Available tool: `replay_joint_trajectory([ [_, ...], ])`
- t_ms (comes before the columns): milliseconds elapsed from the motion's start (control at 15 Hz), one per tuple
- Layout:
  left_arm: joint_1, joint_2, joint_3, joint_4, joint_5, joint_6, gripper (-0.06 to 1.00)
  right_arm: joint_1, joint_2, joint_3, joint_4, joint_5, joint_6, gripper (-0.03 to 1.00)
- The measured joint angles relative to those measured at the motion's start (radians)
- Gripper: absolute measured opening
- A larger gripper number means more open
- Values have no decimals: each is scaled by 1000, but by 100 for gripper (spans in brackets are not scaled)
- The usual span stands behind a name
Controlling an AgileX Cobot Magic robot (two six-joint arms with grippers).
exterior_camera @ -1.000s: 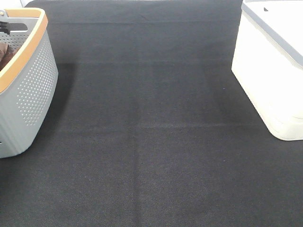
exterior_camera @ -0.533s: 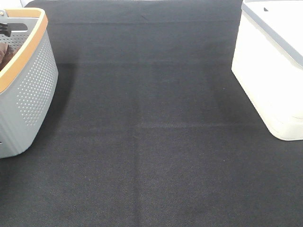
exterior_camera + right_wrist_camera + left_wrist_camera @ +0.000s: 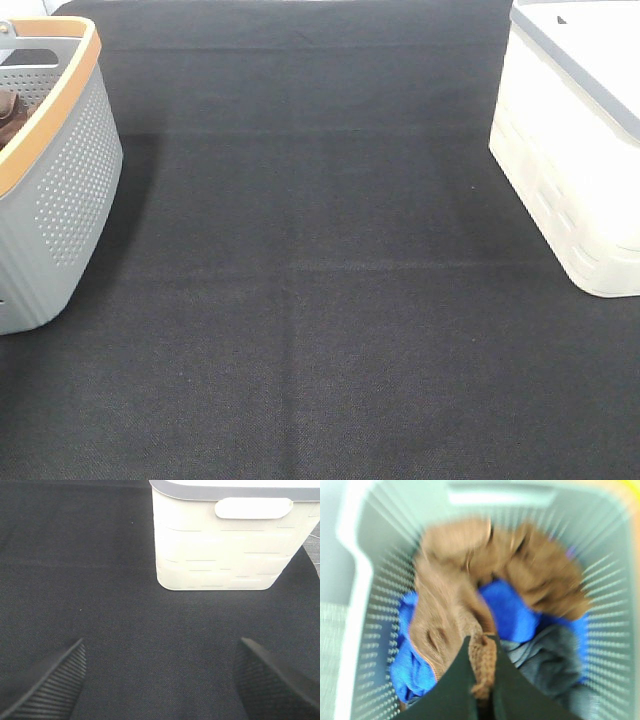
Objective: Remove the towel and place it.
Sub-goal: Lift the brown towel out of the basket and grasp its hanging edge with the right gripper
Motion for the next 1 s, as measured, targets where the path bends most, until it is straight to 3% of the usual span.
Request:
replay_joint_trajectory([
  [133,0,-51,0,-19,-4,2,0,0,0,0,0,0,0,76],
  [333,1,-214,0,-203,-123,37,0,0,0,0,1,0,0,76],
  [667,-11,-325,0,-657,-373,186,0,0,0,0,80,0,0,76],
  [733,-44,-327,0,-782,-428,257,0,0,2,0,109,0,2,76],
  [800,-80,-326,0,-833,-458,304,0,0,16,0,142,-3,9,76],
  [1000,-206,-326,0,-864,-554,389,0,0,114,0,287,-26,16,76],
])
